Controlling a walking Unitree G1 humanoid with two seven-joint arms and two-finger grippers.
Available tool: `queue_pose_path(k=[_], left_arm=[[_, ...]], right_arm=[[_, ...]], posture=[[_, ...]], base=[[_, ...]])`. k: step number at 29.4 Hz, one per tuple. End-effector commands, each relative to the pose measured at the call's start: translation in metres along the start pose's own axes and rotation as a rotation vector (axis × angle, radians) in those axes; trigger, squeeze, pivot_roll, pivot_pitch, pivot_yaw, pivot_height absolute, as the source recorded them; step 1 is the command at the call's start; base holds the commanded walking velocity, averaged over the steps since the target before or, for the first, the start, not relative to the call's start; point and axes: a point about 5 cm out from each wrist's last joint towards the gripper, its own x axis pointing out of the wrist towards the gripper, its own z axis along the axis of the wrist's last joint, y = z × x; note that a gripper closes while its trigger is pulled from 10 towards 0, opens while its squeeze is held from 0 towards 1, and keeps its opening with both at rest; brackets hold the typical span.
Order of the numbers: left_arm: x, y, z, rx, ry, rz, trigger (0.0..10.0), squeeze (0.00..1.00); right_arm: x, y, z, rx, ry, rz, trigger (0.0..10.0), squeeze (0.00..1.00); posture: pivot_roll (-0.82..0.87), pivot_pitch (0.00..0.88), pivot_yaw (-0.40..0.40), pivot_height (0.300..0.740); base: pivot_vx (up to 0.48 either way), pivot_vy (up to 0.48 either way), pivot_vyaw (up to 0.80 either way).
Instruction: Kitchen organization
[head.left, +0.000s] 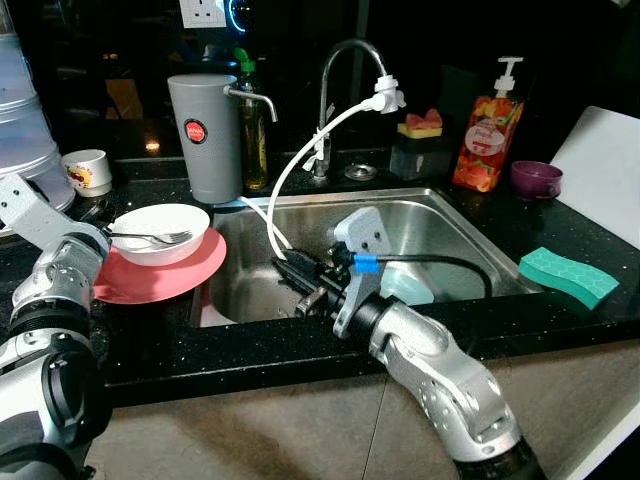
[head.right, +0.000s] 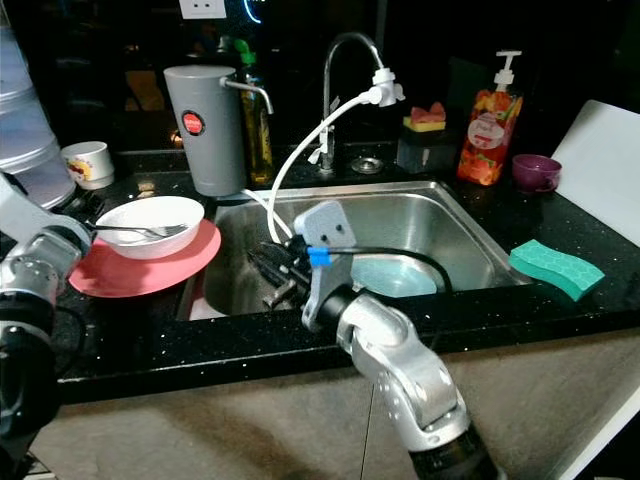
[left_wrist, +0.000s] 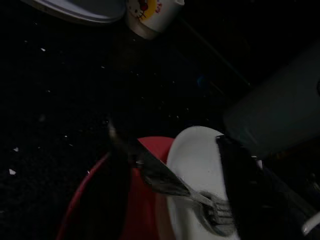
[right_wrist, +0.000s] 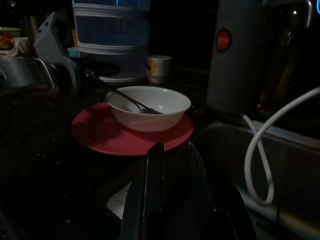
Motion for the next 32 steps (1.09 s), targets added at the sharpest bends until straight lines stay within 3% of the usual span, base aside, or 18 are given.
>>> queue_pose_path(k=[1,20,24,25,26,27,28,32], left_arm=[[0.001,-0.001,0.005,-0.002,-0.015,-0.007,0.0,0.00],[0.001,0.006,0.006,0.016,-0.052,0.048,0.0,0.00],[-0.001,-0.005,0.018,0.161,-0.177,-0.014,0.0,0.00],[-0.003,-0.016,0.026,0.161,-0.233,-0.073,2.2,0.00],[-0.004,-0.024,0.031,0.157,-0.271,-0.112,6.4,0.00],[-0.004,-0.024,0.031,0.157,-0.271,-0.112,6.4,0.00],[-0.006,-0.033,0.036,0.161,-0.304,-0.151,10.0,0.00],[-0.014,-0.058,0.049,0.211,-0.395,-0.261,10.0,0.00]], right_arm=[[0.002,-0.006,0.000,-0.007,0.017,-0.018,10.0,0.00],[0.002,-0.008,-0.001,0.013,-0.001,-0.070,10.0,0.00],[0.003,-0.009,-0.001,0.014,-0.006,-0.083,10.0,0.00],[0.003,-0.010,-0.001,0.015,-0.010,-0.091,10.0,0.00],[0.003,-0.010,0.000,0.015,-0.014,-0.096,10.0,0.00],[0.003,-0.010,0.000,0.015,-0.014,-0.096,10.0,0.00],[0.003,-0.011,0.001,0.014,-0.019,-0.102,10.0,0.00],[0.002,-0.013,0.003,0.014,-0.035,-0.116,10.0,0.00]], posture=[[0.01,0.054,-0.002,0.740],[0.02,0.038,-0.003,0.740],[0.02,0.042,-0.005,0.740],[0.02,0.042,-0.005,0.740],[0.02,0.042,-0.005,0.740],[0.02,0.042,-0.005,0.740],[0.02,0.047,-0.007,0.740],[0.02,0.053,-0.008,0.740]], base=[[0.000,0.000,0.00],[0.000,0.000,0.00],[0.000,0.000,0.00],[0.000,0.000,0.00],[0.000,0.000,0.00],[0.000,0.000,0.00],[0.000,0.000,0.00],[0.000,0.000,0.00]])
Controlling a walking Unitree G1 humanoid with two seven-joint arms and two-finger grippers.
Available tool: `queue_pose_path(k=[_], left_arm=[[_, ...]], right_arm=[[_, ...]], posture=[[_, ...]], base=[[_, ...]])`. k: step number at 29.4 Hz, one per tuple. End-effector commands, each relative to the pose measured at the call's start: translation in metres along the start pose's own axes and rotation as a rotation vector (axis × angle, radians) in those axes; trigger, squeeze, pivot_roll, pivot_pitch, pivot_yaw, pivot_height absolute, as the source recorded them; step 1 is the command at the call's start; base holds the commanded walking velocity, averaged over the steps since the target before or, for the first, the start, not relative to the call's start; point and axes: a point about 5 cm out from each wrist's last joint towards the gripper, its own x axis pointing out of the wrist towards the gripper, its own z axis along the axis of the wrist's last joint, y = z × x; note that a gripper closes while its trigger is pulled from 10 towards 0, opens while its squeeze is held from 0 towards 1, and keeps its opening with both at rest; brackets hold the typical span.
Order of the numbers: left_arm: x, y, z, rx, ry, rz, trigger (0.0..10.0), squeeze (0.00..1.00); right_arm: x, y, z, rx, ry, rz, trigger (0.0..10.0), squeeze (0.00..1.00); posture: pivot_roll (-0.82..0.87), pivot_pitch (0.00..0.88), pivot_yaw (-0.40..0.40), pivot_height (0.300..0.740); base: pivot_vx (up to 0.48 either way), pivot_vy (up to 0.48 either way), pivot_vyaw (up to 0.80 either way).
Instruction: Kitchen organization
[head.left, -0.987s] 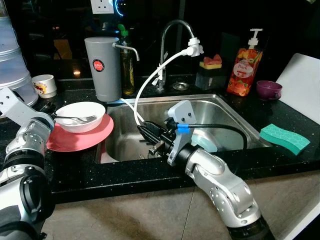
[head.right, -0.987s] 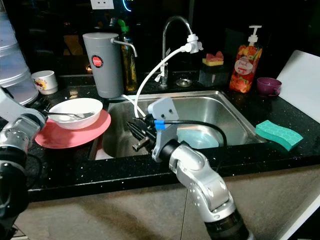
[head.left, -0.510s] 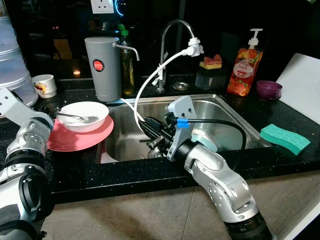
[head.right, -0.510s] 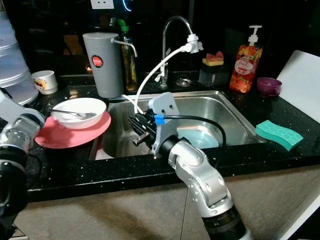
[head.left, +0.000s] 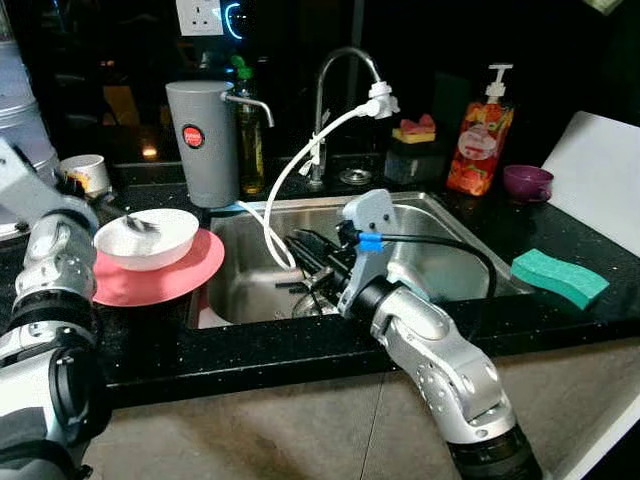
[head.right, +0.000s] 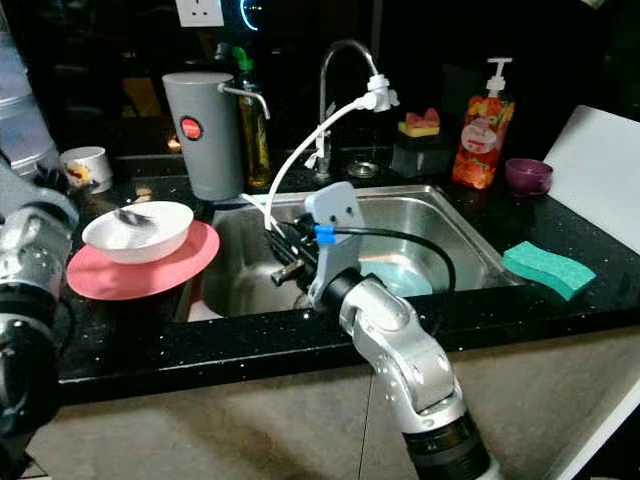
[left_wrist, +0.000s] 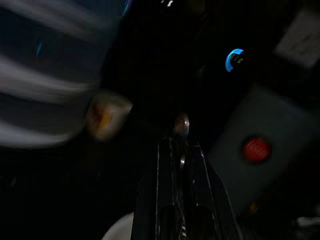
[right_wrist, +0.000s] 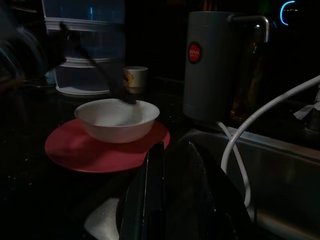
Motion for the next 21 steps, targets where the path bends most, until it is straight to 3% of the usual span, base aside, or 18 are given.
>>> queue_pose_path(k=[1,9,14,16,21], left_arm=[[0.002,-0.020,0.015,0.035,-0.073,-0.096,10.0,0.00],[-0.001,-0.058,0.037,-0.029,-0.149,-0.282,10.0,0.00],[-0.010,-0.081,0.039,-0.159,-0.098,-0.447,10.0,0.00],[-0.013,-0.084,0.032,-0.166,-0.056,-0.482,10.0,0.00],[-0.031,-0.095,-0.013,-0.164,0.152,-0.550,10.0,0.00]], right_arm=[[-0.002,-0.004,-0.001,0.002,-0.007,-0.026,10.0,0.00],[-0.002,-0.005,0.001,0.005,-0.028,-0.049,10.0,0.00],[-0.004,-0.010,0.003,0.004,-0.047,-0.089,10.0,0.00],[-0.004,-0.012,0.004,0.004,-0.053,-0.100,10.0,0.00],[-0.007,-0.021,0.006,-0.019,-0.060,-0.153,10.0,0.00]], posture=[[0.02,0.053,-0.008,0.740],[0.02,0.060,-0.004,0.740],[0.02,0.060,-0.004,0.740],[0.02,0.060,-0.004,0.740],[0.01,0.068,0.002,0.740]], base=[[0.000,0.000,0.00],[0.000,0.000,0.00],[0.000,0.000,0.00],[0.000,0.000,0.00],[0.000,0.000,0.00]])
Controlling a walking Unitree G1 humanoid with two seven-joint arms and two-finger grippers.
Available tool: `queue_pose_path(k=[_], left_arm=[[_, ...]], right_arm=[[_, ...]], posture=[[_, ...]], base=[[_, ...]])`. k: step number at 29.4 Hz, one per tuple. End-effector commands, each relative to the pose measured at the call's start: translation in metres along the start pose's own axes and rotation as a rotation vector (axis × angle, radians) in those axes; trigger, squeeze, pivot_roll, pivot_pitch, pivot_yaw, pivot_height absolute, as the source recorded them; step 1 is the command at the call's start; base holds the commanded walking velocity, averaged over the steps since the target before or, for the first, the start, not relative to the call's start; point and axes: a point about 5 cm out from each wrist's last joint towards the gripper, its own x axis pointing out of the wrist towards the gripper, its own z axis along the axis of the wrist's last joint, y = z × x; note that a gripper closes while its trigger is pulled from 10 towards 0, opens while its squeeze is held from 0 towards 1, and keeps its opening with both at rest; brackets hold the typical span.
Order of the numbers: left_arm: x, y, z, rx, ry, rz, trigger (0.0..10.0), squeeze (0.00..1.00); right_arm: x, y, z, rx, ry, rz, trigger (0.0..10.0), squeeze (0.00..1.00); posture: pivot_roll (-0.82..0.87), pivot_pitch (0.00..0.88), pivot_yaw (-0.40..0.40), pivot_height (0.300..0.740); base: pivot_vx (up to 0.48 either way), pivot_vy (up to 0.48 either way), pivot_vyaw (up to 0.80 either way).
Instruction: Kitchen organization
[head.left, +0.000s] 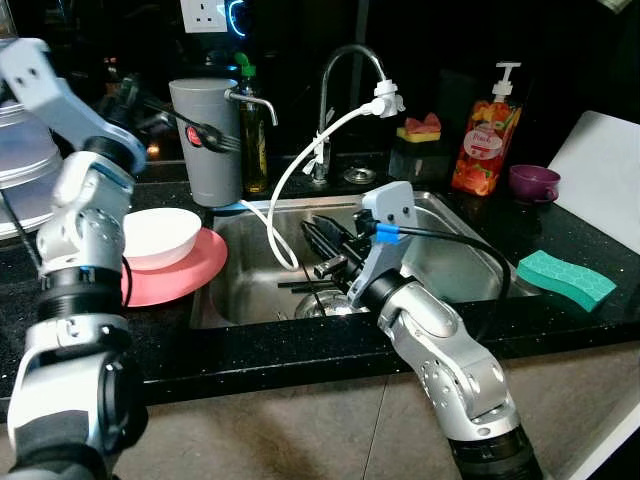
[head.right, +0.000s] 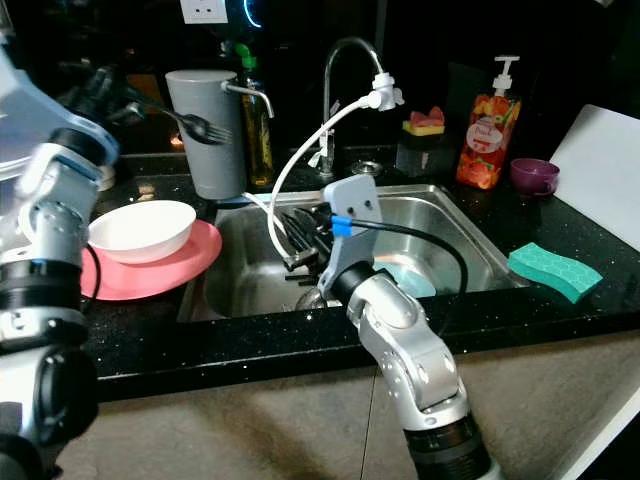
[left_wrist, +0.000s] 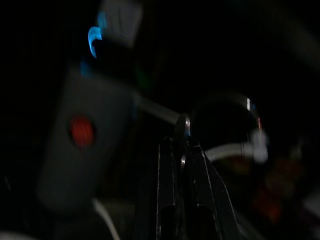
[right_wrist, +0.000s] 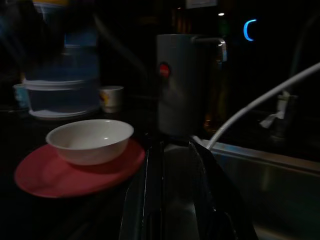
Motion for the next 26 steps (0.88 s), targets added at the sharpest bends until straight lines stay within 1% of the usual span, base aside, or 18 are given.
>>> queue_pose_path(k=[1,3,4,5,8,11,12,13,14,15,16,17,19,21,22,23,24,26], left_arm=[[-0.002,-0.003,-0.009,-0.027,0.047,-0.010,10.0,0.00],[-0.006,-0.006,-0.028,-0.077,0.115,-0.014,10.0,0.00],[-0.011,-0.008,-0.042,-0.092,0.172,-0.016,10.0,0.00],[-0.011,-0.008,-0.042,-0.092,0.172,-0.016,10.0,0.00],[-0.015,-0.011,-0.059,-0.103,0.224,-0.014,10.0,0.00],[-0.014,-0.016,-0.079,-0.141,0.284,-0.012,10.0,0.00],[-0.014,-0.016,-0.079,-0.141,0.284,-0.012,10.0,0.00],[-0.013,-0.019,-0.087,-0.145,0.309,-0.008,10.0,0.00],[-0.013,-0.019,-0.087,-0.145,0.309,-0.008,10.0,0.00],[-0.013,-0.021,-0.092,-0.146,0.324,-0.006,10.0,0.00],[-0.013,-0.026,-0.107,-0.140,0.381,-0.005,10.0,0.00],[-0.013,-0.026,-0.107,-0.140,0.381,-0.005,10.0,0.00],[-0.014,-0.031,-0.121,-0.141,0.440,0.001,10.0,0.00],[-0.016,-0.034,-0.135,-0.117,0.510,0.035,10.0,0.00],[-0.016,-0.034,-0.135,-0.117,0.510,0.035,10.0,0.00],[-0.018,-0.036,-0.143,-0.122,0.540,0.053,10.0,0.00],[-0.020,-0.040,-0.152,-0.146,0.573,0.079,10.0,0.00],[-0.021,-0.041,-0.159,-0.168,0.597,0.115,10.0,0.00]], right_arm=[[-0.001,-0.003,-0.002,-0.017,0.006,-0.020,10.0,0.00],[-0.002,-0.007,-0.004,-0.066,0.028,-0.029,10.0,0.00],[-0.004,-0.011,-0.007,-0.085,0.050,-0.046,10.0,0.00],[-0.004,-0.011,-0.007,-0.085,0.050,-0.046,10.0,0.00],[-0.004,-0.017,-0.011,-0.094,0.080,-0.085,10.0,0.00],[-0.005,-0.027,-0.016,-0.115,0.123,-0.149,10.0,0.00],[-0.005,-0.027,-0.016,-0.115,0.123,-0.149,10.0,0.00],[-0.005,-0.030,-0.019,-0.117,0.140,-0.175,10.0,0.00],[-0.005,-0.030,-0.019,-0.117,0.140,-0.175,10.0,0.00],[-0.005,-0.032,-0.020,-0.116,0.150,-0.190,10.0,0.00],[-0.006,-0.037,-0.023,-0.116,0.168,-0.225,10.0,0.00],[-0.006,-0.037,-0.023,-0.116,0.168,-0.225,10.0,0.00],[-0.007,-0.041,-0.024,-0.116,0.177,-0.249,10.0,0.00],[-0.008,-0.043,-0.024,-0.115,0.177,-0.266,10.0,0.00],[-0.008,-0.043,-0.024,-0.115,0.177,-0.266,10.0,0.00],[-0.008,-0.044,-0.023,-0.115,0.175,-0.276,10.0,0.00],[-0.009,-0.045,-0.021,-0.115,0.160,-0.287,10.0,0.00],[-0.009,-0.045,-0.018,-0.116,0.135,-0.291,10.0,0.00]], posture=[[0.01,0.068,0.002,0.740],[0.01,0.068,0.002,0.740],[0.01,0.068,0.002,0.740],[0.01,0.068,0.002,0.740],[0.01,0.067,0.002,0.740],[0.01,0.066,0.004,0.740],[0.01,0.066,0.004,0.740],[0.01,0.066,0.004,0.740],[0.01,0.066,0.004,0.740],[0.01,0.066,0.004,0.740],[0.00,0.070,0.011,0.740],[0.00,0.070,0.011,0.740],[-0.01,0.073,0.016,0.740],[-0.01,0.079,0.022,0.740],[-0.01,0.079,0.022,0.740],[-0.01,0.083,0.026,0.740],[-0.02,0.088,0.031,0.740],[-0.02,0.094,0.032,0.740]], base=[[0.000,0.000,0.00],[0.000,0.000,0.00],[0.000,0.000,0.00],[0.000,0.000,0.00],[0.000,0.000,0.00],[0.000,0.000,0.00],[0.000,0.000,0.00],[0.000,0.000,0.00],[0.000,0.000,0.00],[0.000,0.000,0.00],[0.000,0.000,0.00],[0.000,0.000,0.00],[0.000,0.000,0.00],[0.000,0.000,0.00],[0.000,0.000,0.00],[0.000,0.000,0.00],[0.000,0.000,0.00],[0.000,0.000,0.00]])
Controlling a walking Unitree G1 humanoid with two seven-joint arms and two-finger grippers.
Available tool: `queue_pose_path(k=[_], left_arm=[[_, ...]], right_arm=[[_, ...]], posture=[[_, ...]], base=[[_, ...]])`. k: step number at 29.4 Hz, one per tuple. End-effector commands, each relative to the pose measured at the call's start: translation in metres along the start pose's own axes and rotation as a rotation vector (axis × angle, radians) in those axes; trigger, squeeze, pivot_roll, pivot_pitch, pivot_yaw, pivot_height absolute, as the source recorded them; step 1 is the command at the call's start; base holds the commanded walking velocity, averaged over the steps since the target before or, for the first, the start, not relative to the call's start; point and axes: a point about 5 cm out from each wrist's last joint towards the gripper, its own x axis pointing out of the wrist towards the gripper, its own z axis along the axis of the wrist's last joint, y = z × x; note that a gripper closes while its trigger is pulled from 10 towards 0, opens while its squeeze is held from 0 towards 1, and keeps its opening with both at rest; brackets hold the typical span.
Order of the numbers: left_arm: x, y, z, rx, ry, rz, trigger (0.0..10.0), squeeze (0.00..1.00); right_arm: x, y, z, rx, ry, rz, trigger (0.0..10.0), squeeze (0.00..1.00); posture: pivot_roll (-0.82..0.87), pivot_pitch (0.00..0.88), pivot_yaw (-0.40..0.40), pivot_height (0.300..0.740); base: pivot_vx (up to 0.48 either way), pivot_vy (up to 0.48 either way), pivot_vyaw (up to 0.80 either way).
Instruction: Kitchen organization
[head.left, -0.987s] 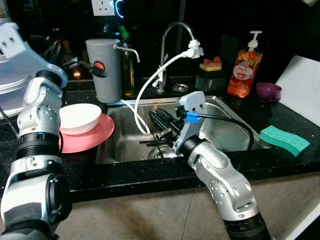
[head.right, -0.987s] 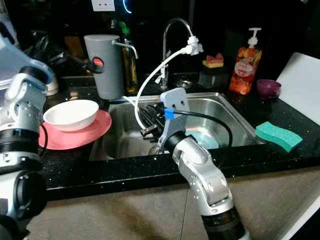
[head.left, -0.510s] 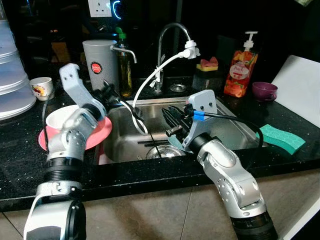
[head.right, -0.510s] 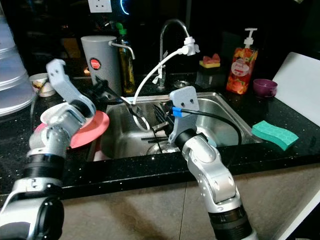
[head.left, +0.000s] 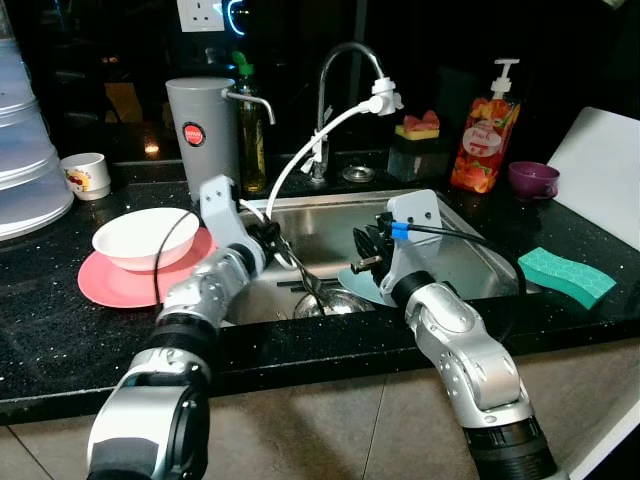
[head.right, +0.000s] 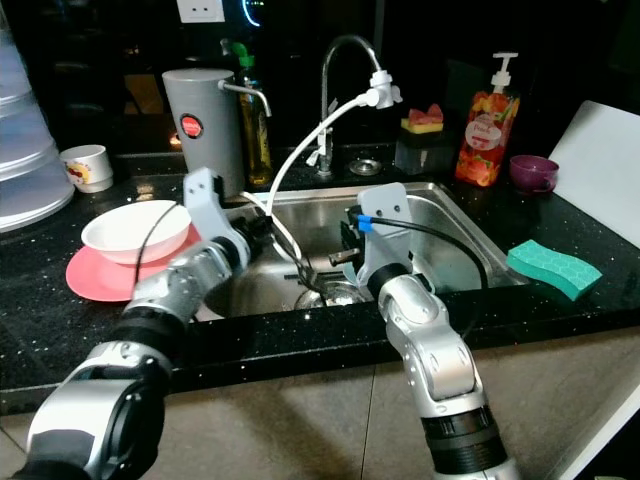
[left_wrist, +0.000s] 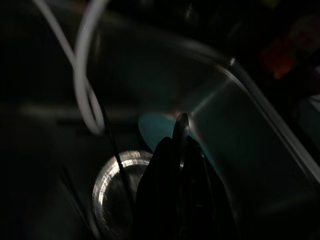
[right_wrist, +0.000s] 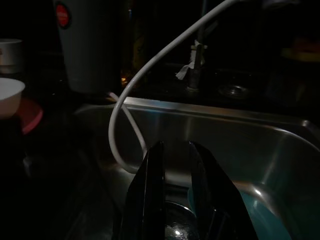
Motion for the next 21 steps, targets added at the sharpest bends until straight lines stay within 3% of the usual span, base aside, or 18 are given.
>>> queue_pose_path(k=[1,5,6,8,9,10,14,15,16,17,19,21], left_arm=[[0.002,0.001,-0.003,-0.015,0.011,0.045,10.0,0.00],[0.004,0.002,-0.012,-0.028,0.039,0.117,10.0,0.00],[0.005,0.001,-0.012,-0.020,0.043,0.125,10.0,0.10],[0.005,0.001,-0.013,-0.015,0.045,0.129,10.0,0.10],[0.005,0.001,-0.012,-0.006,0.045,0.133,10.0,0.82],[0.005,0.002,-0.012,-0.004,0.042,0.135,10.0,1.00],[0.005,0.003,-0.005,-0.001,0.007,0.119,10.0,1.00],[0.005,-0.002,0.008,0.040,-0.062,0.052,10.0,1.00],[0.005,-0.005,0.013,0.068,-0.094,0.021,10.0,0.68],[0.005,-0.007,0.018,0.093,-0.121,0.004,10.0,0.00],[0.004,-0.008,0.021,0.107,-0.135,-0.003,10.0,0.00],[-0.002,-0.010,0.040,0.256,-0.227,-0.013,10.0,0.00]], right_arm=[[-0.002,-0.003,0.005,0.003,-0.032,-0.017,10.0,0.00],[-0.002,0.000,0.008,0.004,-0.052,-0.015,10.0,0.00],[-0.003,0.000,0.008,0.005,-0.054,-0.017,10.0,0.00],[-0.003,0.000,0.008,0.006,-0.055,-0.018,10.0,0.00],[-0.003,0.000,0.008,0.006,-0.055,-0.020,10.0,0.00],[-0.004,0.000,0.008,0.009,-0.056,-0.023,10.0,0.00],[-0.004,0.000,0.007,0.013,-0.056,-0.026,10.0,0.00],[-0.005,0.000,0.008,0.017,-0.061,-0.023,10.0,0.00],[-0.005,0.000,0.008,0.019,-0.064,-0.021,10.0,0.00],[-0.005,0.001,0.008,0.020,-0.068,-0.020,10.0,0.00],[-0.004,0.001,0.008,0.022,-0.070,-0.019,10.0,0.00],[-0.005,0.002,0.008,0.026,-0.078,-0.011,10.0,0.00]], posture=[[-0.02,0.094,0.032,0.740],[-0.03,0.104,0.041,0.740],[-0.03,0.107,0.044,0.740],[-0.03,0.107,0.044,0.740],[-0.03,0.109,0.048,0.740],[-0.02,0.111,0.048,0.740],[-0.02,0.115,0.046,0.740],[-0.02,0.115,0.046,0.740],[-0.02,0.115,0.044,0.740],[-0.02,0.115,0.043,0.740],[-0.02,0.115,0.043,0.740],[-0.01,0.111,0.038,0.740]], base=[[0.000,0.000,0.00],[0.000,0.000,0.00],[0.000,0.000,0.00],[0.000,0.000,0.00],[0.000,0.000,0.00],[0.000,0.000,0.00],[0.000,0.000,0.00],[0.000,0.000,0.00],[0.000,0.000,0.00],[0.000,0.000,0.00],[0.000,0.000,0.00],[0.000,0.000,0.00]])
